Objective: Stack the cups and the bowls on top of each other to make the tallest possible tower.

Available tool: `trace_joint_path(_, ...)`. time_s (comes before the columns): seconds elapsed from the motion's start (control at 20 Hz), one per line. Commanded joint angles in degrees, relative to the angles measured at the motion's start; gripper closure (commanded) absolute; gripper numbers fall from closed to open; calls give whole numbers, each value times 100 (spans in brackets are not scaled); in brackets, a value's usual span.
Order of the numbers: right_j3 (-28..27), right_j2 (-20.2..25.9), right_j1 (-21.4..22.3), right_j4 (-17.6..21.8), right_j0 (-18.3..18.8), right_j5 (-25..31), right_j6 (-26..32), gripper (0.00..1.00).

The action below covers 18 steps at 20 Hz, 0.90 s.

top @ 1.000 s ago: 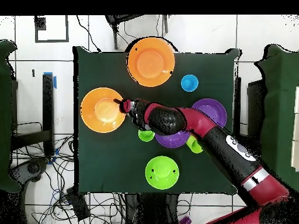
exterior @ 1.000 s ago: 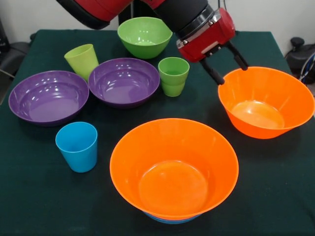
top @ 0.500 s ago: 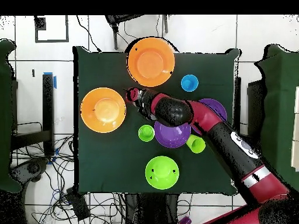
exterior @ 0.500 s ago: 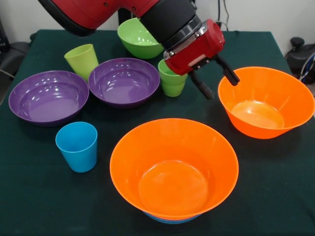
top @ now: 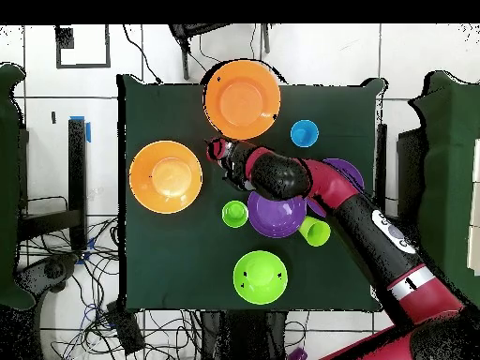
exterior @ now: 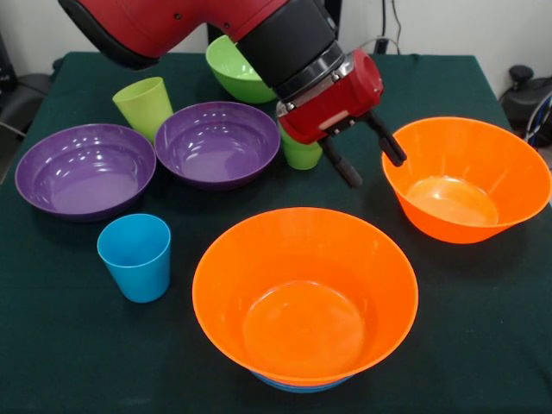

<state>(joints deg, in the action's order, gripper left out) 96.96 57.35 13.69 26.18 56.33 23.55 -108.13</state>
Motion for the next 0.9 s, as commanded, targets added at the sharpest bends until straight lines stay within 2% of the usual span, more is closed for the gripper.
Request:
trace_joint_path(0.05, -498, -656, -318, 699, -287, 812, 1416, 0)
trace_joint_path(0.65, -582, -742, -318, 1029, -528, 1131, 1464, 0)
trace_joint_path(0.9, -634, -719, -415, 1043, -588, 1147, 1349, 0)
